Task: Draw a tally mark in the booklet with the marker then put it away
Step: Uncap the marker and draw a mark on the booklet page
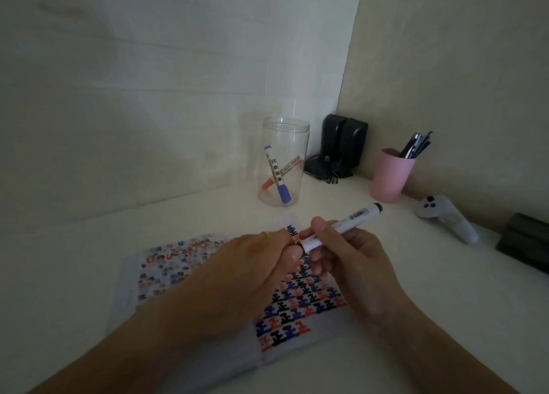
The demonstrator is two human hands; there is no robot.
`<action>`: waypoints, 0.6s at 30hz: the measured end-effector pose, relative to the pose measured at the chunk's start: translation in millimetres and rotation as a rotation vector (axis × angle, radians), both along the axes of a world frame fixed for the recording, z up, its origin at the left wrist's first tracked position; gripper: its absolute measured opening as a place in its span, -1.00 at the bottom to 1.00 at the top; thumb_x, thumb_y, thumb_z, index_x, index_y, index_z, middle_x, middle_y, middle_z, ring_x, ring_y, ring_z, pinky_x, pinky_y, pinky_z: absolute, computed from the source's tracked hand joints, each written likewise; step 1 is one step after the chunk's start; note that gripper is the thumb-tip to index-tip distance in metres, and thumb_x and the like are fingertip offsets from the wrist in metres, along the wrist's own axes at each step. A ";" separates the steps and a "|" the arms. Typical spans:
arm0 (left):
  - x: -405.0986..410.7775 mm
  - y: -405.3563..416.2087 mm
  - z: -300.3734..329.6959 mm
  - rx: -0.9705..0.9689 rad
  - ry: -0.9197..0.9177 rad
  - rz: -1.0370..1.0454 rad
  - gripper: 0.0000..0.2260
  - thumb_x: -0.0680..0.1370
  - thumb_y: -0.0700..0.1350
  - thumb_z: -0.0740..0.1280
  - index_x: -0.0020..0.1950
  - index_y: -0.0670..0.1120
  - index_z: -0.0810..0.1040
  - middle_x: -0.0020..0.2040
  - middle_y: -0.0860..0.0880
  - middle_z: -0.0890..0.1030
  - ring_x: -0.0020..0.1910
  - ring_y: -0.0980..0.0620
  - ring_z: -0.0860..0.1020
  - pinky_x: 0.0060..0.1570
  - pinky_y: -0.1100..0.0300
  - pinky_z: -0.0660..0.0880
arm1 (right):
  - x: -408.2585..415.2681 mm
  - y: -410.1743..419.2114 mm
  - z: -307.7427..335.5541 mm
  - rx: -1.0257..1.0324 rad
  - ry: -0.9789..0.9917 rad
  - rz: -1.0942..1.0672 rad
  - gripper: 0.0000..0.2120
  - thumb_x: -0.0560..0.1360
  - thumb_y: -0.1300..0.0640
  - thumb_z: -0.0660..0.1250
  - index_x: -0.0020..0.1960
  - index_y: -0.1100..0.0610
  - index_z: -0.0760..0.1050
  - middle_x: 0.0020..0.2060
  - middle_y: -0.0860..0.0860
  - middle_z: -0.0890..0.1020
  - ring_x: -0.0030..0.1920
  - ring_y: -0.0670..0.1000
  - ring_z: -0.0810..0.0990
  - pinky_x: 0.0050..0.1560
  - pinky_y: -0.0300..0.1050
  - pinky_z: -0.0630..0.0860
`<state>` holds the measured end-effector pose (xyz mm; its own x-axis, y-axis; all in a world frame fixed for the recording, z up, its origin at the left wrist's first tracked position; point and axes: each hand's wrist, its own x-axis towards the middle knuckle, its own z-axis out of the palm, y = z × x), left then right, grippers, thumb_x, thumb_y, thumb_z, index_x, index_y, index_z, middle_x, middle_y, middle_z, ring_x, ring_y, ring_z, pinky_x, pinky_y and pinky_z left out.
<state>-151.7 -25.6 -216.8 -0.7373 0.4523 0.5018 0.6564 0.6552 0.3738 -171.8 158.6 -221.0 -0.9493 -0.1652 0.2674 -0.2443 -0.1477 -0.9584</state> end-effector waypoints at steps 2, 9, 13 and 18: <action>2.7 0.1 3.4 0.088 -0.176 -0.078 -0.74 0.65 0.12 0.02 -0.21 0.18 0.33 -0.37 0.16 0.43 -0.36 0.15 0.43 -0.31 0.25 0.32 | 1.2 -0.1 2.9 -0.030 0.001 0.039 -0.64 0.51 0.03 0.36 -0.15 0.35 0.65 -0.43 0.12 0.58 -0.46 0.02 0.53 -0.43 -0.20 0.50; 2.1 2.2 14.1 0.545 -0.816 -0.335 -0.67 0.57 0.12 0.10 -0.31 -0.03 0.40 -0.43 0.08 0.20 -0.51 0.10 0.11 -0.46 0.22 0.12 | 6.2 -5.0 9.5 -0.140 -0.010 0.135 -0.75 0.54 0.13 0.31 -0.17 0.26 0.66 -0.46 0.07 0.58 -0.50 -0.01 0.50 -0.51 -0.24 0.44; 1.2 -6.5 10.8 -0.269 0.126 0.008 -0.69 0.64 0.13 -0.09 -0.14 0.04 0.32 -0.38 0.16 0.36 -0.48 0.15 0.37 -0.46 0.21 0.37 | 0.8 -2.4 5.4 -0.135 -0.049 -0.008 -0.74 0.57 0.11 0.32 -0.18 0.24 0.66 -0.46 0.06 0.57 -0.50 -0.03 0.47 -0.53 -0.25 0.43; 1.5 -21.4 8.0 -0.317 0.211 0.080 -0.79 0.64 0.09 0.00 -0.07 0.05 0.33 -0.26 0.13 0.45 -0.40 0.16 0.44 -0.43 0.33 0.37 | -11.2 31.0 6.4 -0.098 -0.075 -0.286 -0.73 0.58 0.09 0.34 -0.22 0.20 0.65 -0.48 0.05 0.55 -0.50 -0.01 0.41 -0.52 -0.21 0.42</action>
<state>-150.2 -46.9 -208.9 -0.6720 0.5543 0.4911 0.6393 0.7689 0.0069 -183.0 189.5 -214.7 -0.9712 0.1348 0.1966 -0.2186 -0.1752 -0.9599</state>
